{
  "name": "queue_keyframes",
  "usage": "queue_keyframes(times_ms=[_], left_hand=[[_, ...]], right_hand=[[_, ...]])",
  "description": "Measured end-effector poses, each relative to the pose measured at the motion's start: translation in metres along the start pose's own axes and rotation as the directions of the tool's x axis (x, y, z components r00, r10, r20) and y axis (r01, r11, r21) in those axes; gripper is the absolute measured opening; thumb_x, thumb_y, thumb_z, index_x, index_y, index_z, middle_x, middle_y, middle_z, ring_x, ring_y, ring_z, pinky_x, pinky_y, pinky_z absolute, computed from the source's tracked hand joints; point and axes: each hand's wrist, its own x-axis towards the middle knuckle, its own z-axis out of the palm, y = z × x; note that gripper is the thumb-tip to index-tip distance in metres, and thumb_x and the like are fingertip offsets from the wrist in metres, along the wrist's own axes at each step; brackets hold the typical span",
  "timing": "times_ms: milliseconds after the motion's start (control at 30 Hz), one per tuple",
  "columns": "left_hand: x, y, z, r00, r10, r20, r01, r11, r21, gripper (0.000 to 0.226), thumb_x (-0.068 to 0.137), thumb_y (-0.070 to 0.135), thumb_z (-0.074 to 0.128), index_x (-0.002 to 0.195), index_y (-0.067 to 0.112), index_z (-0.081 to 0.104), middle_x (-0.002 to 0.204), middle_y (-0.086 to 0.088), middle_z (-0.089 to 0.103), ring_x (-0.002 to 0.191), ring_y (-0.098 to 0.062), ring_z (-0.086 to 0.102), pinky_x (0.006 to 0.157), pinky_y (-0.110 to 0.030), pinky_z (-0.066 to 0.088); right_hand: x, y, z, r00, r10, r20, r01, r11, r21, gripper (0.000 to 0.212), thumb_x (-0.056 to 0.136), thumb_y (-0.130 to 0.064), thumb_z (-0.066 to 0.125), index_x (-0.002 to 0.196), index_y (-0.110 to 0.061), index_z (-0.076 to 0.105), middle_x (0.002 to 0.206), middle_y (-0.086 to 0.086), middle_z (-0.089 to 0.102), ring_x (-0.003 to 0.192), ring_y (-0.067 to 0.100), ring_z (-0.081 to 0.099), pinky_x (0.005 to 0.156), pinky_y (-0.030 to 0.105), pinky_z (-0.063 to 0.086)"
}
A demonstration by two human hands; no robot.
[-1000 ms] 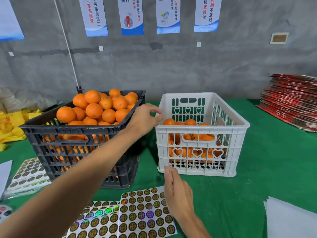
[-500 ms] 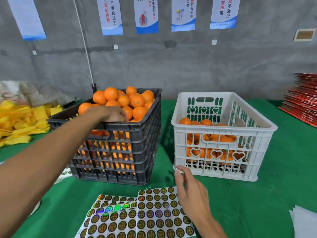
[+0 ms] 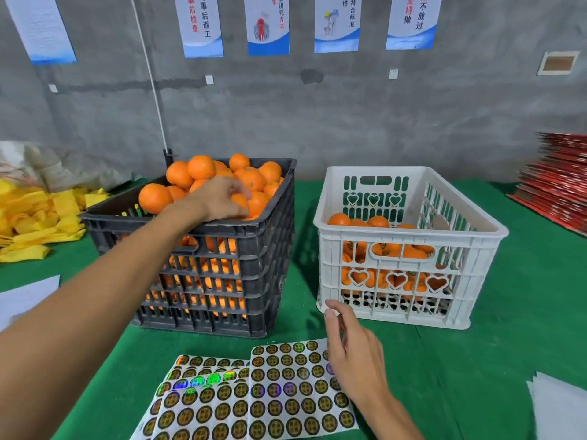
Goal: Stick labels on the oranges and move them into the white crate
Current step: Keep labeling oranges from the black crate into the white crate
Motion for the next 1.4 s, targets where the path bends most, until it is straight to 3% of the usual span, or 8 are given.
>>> queue_keyframes(times_ms=[133,333,433,533,700,867,1167,1400], left_hand=[[-0.039,0.023,0.009,0.783,0.298,-0.546,-0.447,0.880,-0.161,0.040,0.083,0.017,0.084,0.119,0.029,0.072,0.120,-0.001,0.054,0.109,0.006,0.051,0.096,-0.015,0.043],[-0.094,0.046,0.077,0.378,0.745,-0.550,-0.725,0.607,0.324,0.031,0.094,0.016,0.077,0.124,0.009,0.074,0.136,-0.019,0.051,0.126,-0.036,0.052,0.107,-0.035,0.044],[-0.113,0.039,0.133,0.473,0.741,-0.476,-0.743,0.626,0.237,0.033,0.099,0.021,0.070,0.131,0.018,0.065,0.143,-0.011,0.045,0.131,-0.034,0.048,0.105,-0.032,0.045],[-0.131,0.025,0.189,0.718,0.589,-0.370,-0.639,0.769,-0.015,0.038,0.096,0.026,0.070,0.133,0.031,0.060,0.146,-0.002,0.042,0.133,-0.026,0.048,0.101,-0.037,0.052],[-0.148,-0.003,0.242,0.906,0.329,-0.268,-0.404,0.861,-0.310,0.040,0.095,0.028,0.074,0.132,0.033,0.062,0.141,0.012,0.042,0.121,-0.010,0.056,0.093,-0.038,0.057],[-0.152,-0.003,0.242,0.927,0.249,-0.279,-0.342,0.867,-0.363,0.038,0.096,0.034,0.072,0.131,0.034,0.059,0.135,0.014,0.045,0.110,-0.009,0.061,0.083,-0.032,0.061],[-0.154,-0.001,0.242,0.949,0.221,-0.224,-0.294,0.879,-0.376,0.039,0.096,0.036,0.072,0.132,0.031,0.059,0.135,0.015,0.043,0.105,-0.010,0.062,0.082,-0.032,0.062],[-0.156,-0.001,0.241,0.958,0.193,-0.214,-0.268,0.870,-0.414,0.038,0.096,0.033,0.072,0.132,0.029,0.060,0.134,0.013,0.045,0.112,-0.009,0.059,0.085,-0.032,0.061]], right_hand=[[0.001,-0.001,0.002,0.999,-0.020,-0.028,0.020,1.000,-0.006,0.047,0.103,-0.054,0.028,0.132,-0.034,0.059,0.054,-0.005,0.053,0.054,0.011,0.054,0.061,0.035,0.052],[0.000,0.008,0.006,0.999,-0.018,0.044,0.023,0.993,-0.117,0.037,0.105,-0.046,0.039,0.134,-0.033,0.057,0.063,-0.010,0.058,0.057,0.002,0.055,0.059,0.022,0.044],[0.000,0.021,0.007,0.983,-0.011,0.184,0.048,0.978,-0.202,0.038,0.103,-0.047,0.047,0.131,-0.026,0.061,0.102,-0.016,0.064,0.088,0.001,0.059,0.082,0.027,0.048],[0.000,0.033,0.010,0.933,-0.003,0.361,0.115,0.950,-0.290,0.054,0.098,-0.062,0.049,0.134,-0.023,0.060,0.137,-0.007,0.057,0.125,0.014,0.049,0.111,0.037,0.038],[-0.002,0.038,0.018,0.870,-0.007,0.493,0.192,0.926,-0.326,0.095,0.087,-0.084,0.039,0.157,-0.021,0.038,0.167,-0.004,0.027,0.152,0.016,0.021,0.125,0.037,0.014],[-0.005,0.041,0.020,0.879,-0.013,0.476,0.186,0.929,-0.319,0.101,0.083,-0.090,0.034,0.158,-0.023,0.035,0.168,-0.009,0.024,0.153,0.012,0.017,0.125,0.037,0.010],[-0.007,0.042,0.021,0.922,-0.162,0.351,0.277,0.910,-0.309,0.046,0.098,-0.059,0.053,0.129,-0.029,0.069,0.133,-0.018,0.063,0.120,0.007,0.049,0.108,0.028,0.035],[-0.008,0.037,0.018,0.910,-0.315,0.270,0.394,0.858,-0.330,0.026,0.097,-0.042,0.064,0.114,-0.027,0.077,0.105,-0.014,0.068,0.093,0.012,0.055,0.087,0.031,0.045]])
